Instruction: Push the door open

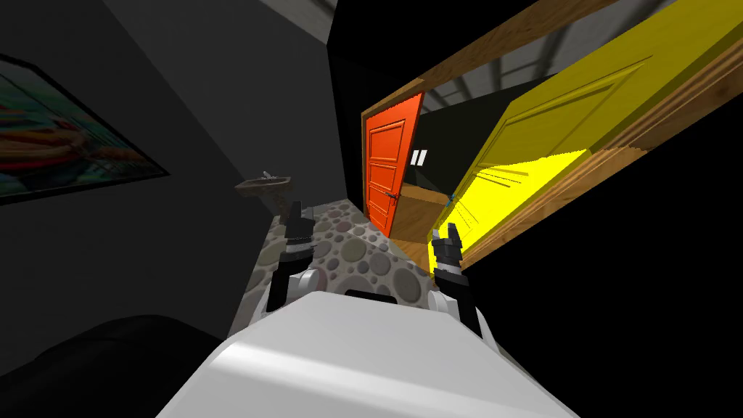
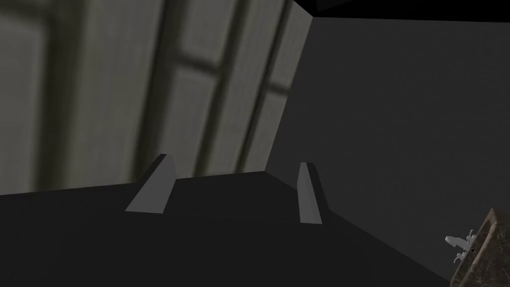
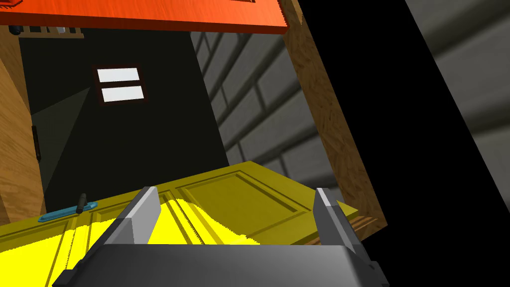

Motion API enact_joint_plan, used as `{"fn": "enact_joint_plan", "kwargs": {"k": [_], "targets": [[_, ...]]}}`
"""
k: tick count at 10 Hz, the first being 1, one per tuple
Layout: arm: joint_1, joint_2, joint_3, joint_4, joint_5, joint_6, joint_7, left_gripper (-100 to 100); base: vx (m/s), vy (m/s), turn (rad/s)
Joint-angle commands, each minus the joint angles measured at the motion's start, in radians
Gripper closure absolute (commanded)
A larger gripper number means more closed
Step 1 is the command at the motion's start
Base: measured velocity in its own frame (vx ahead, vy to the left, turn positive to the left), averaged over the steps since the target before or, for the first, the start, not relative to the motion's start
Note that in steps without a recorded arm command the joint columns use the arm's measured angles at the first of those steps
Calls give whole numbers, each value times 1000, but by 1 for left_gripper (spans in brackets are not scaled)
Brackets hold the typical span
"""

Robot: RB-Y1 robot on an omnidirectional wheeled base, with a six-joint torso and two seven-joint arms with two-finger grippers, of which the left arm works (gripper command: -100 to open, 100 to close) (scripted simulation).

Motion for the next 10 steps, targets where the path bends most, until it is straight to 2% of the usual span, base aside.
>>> {"fn": "enact_joint_plan", "kwargs": {"k": [1,7,10], "targets": [[-21,15,-10,36,8,1,-2,-100,122,8,-115],[-84,49,-41,143,31,6,-9,-100,119,31,-58],[-134,69,-65,227,49,9,-15,-100,134,40,-77]]}}
